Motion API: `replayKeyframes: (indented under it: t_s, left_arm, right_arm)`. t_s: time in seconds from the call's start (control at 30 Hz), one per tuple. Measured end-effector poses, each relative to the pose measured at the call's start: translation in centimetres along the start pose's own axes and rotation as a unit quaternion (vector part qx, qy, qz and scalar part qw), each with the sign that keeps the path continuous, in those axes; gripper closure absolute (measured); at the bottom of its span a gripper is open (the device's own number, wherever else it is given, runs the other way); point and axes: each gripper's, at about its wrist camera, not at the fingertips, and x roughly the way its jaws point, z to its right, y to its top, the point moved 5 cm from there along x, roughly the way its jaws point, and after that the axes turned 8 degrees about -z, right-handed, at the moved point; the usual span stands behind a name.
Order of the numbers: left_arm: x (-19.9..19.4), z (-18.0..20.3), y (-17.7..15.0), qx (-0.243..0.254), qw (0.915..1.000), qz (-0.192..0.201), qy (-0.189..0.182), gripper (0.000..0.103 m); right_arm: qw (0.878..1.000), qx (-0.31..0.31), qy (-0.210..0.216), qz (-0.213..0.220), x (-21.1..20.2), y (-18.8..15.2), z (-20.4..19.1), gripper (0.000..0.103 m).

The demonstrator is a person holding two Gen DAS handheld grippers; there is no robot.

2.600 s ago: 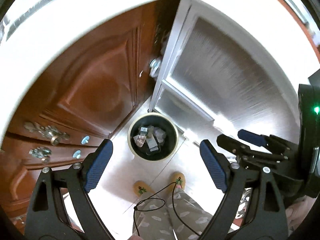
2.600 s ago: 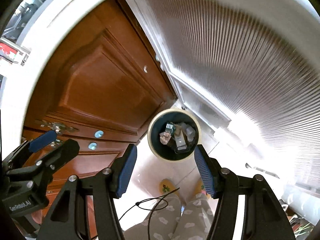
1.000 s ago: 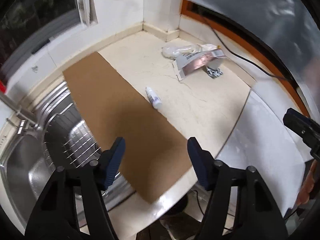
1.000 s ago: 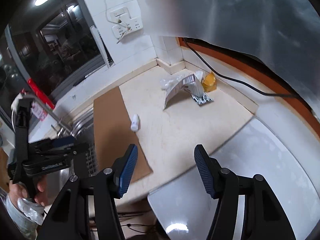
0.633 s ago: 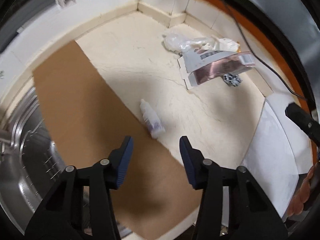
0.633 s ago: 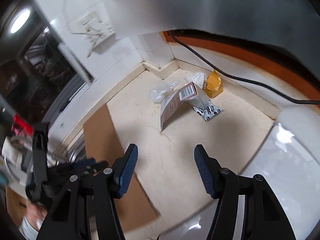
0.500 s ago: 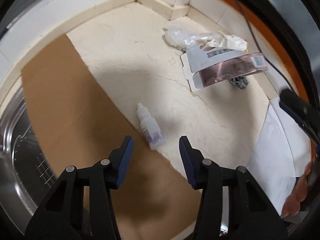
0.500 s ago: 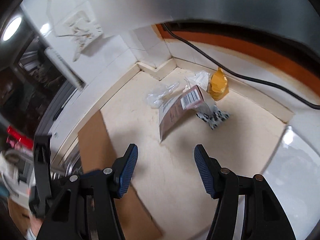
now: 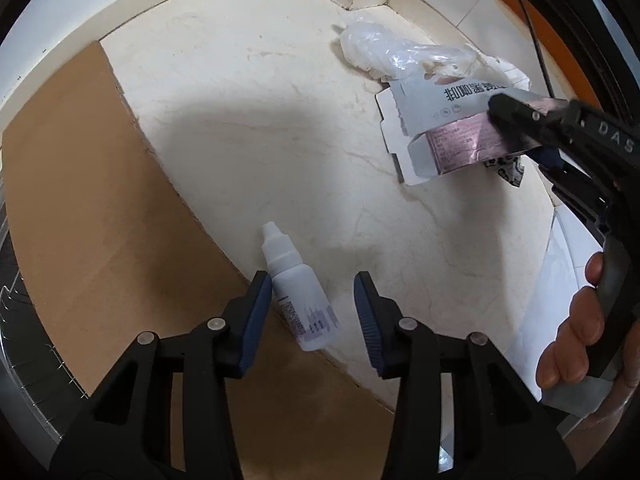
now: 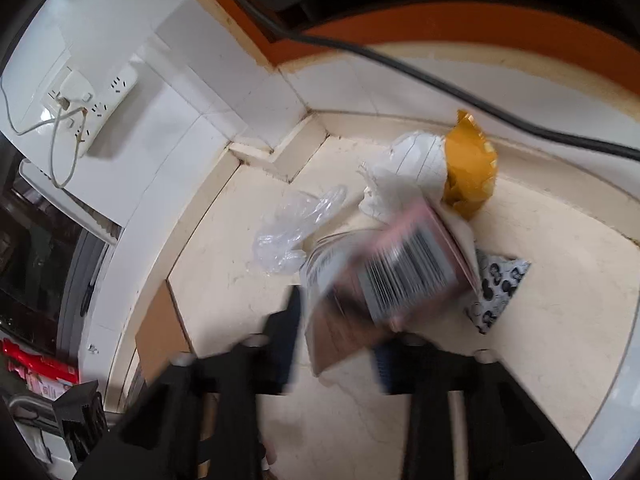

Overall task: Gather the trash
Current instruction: 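Grasp the white dropper bottle with the left gripper while the right grasps the pink carton, then carry the dropper bottle and pink carton down over the floor bin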

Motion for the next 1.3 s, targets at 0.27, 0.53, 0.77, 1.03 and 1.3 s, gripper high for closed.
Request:
replayKeyframes:
  t_s: [0.27,0.53,0.77,1.03,1.3]
  left_arm:
    - [1.3,0.4,0.4,-0.002,1.0000,-0.006,0.000,0.072]
    - [1.9,1.5,0.2,-0.005,0.9996,0.024,0.016,0.079]
    - [-1.5,4.4,-2.9,0.019,0.9981,0.056,0.014,0.080]
    - [-7.4,8.4,-11.0,0.049,0.9930,0.108,0.001,0.080]
    - [-11.8,10.7,-21.7,0.064,0.9884,0.138,-0.005,0.080]
  right_arm:
    - [0.999,-0.040,0.006,0.025,-2.7,-2.5,0.3,0.094]
    - [0.998,-0.059,0.015,0.030,-5.9,-5.6,1.4,0.096]
    - [0.997,-0.063,0.037,0.038,-11.2,-8.8,3.4,0.096]
    - [0.991,-0.103,0.074,0.041,-19.2,-15.0,5.1,0.096]
    - [0.980,-0.168,0.110,0.010,-26.0,-24.8,5.4,0.096]
